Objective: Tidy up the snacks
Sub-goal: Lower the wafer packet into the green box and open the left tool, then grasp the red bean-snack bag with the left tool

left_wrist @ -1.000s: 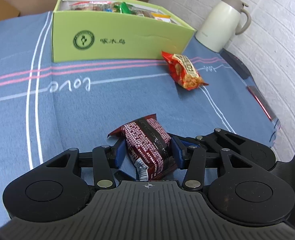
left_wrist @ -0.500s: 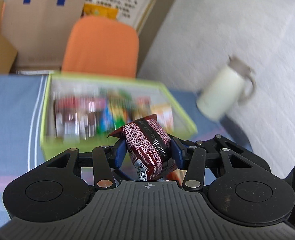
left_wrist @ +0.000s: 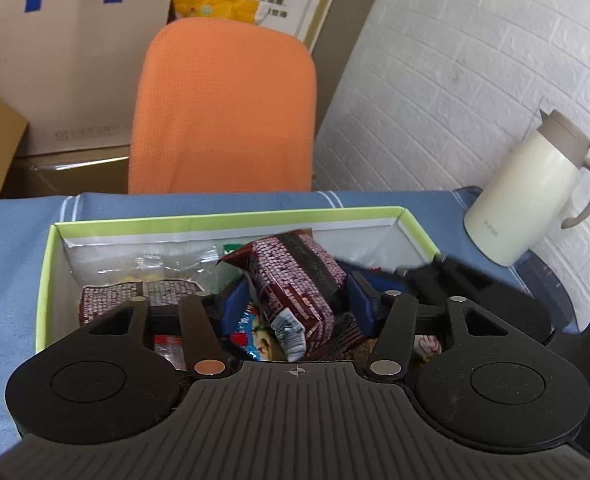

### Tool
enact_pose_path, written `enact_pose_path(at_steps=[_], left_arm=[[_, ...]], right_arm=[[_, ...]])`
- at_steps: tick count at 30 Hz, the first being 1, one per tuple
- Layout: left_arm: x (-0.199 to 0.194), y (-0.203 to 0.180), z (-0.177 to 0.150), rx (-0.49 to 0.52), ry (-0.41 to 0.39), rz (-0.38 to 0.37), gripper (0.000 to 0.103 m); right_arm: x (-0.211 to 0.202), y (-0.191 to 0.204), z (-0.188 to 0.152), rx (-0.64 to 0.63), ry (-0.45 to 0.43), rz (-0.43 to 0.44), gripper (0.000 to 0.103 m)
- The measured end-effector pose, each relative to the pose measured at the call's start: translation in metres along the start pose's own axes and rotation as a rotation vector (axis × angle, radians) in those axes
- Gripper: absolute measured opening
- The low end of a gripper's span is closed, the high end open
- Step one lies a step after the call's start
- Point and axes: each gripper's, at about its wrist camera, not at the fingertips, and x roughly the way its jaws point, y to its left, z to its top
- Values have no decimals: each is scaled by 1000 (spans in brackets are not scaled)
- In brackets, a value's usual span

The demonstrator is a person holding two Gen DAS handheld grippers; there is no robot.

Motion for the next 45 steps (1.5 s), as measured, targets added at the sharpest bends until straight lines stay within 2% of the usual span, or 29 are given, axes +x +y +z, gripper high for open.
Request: enact_pose_path(at_steps=[2,3,4,9,14,19,21,23,26,30,31,32,35,37,41,42,43,45], left_arm=[[-2,-1,0,15,-10,30,45],[-5,-1,0,14,-19,47,57],[-8,0,-1,15,-31,52,65],[-29,-2,-1,3,-59,49,66],[-60,-11,1,24,-104,60,68],[-102,-24,-9,65,-152,126,72],[-121,-29,-18,87,-170,124,74],[-138,-33,-31,93,-191,103,76],[-155,-39,-58,55,-209,-7,81],[-135,-57,-99,43,-121,-136,82],[-123,-63,-107,48,-81,-155,80],[-109,-67,-112,39,-35,-158,78],[-65,-75,-115,-14,97,-185,69],[-42,-76,-111,-64,154,-166,66],[-15,-77,-106,-96,196,-115,60],[-11,-77,-106,-91,203,-110,55],[-9,-75,-108,-90,218,-102,44],[-10,-72,-116,-93,244,-126,40]], right_arm=[[2,0,-1,3,-7,9,98],[6,1,1,19,-2,33,100],[7,-4,1,36,-3,49,100],[-3,-4,7,22,-44,37,102],[-6,-17,10,6,-49,13,102],[-31,-19,8,-2,-85,-36,102],[-53,-22,-8,42,-119,-49,102],[-77,-27,-26,91,-115,-46,102],[-118,-30,-67,129,-90,-85,103],[-141,-24,-107,190,-7,-140,103],[-139,-24,-117,194,12,-132,103],[-154,-24,-133,194,30,-120,103],[-135,-24,-141,173,77,-69,103],[-122,-26,-144,155,100,-20,102],[-91,-27,-136,119,160,66,102],[-90,-25,-136,112,169,83,102],[-91,-21,-136,104,164,106,102],[-96,-11,-135,92,149,144,102]])
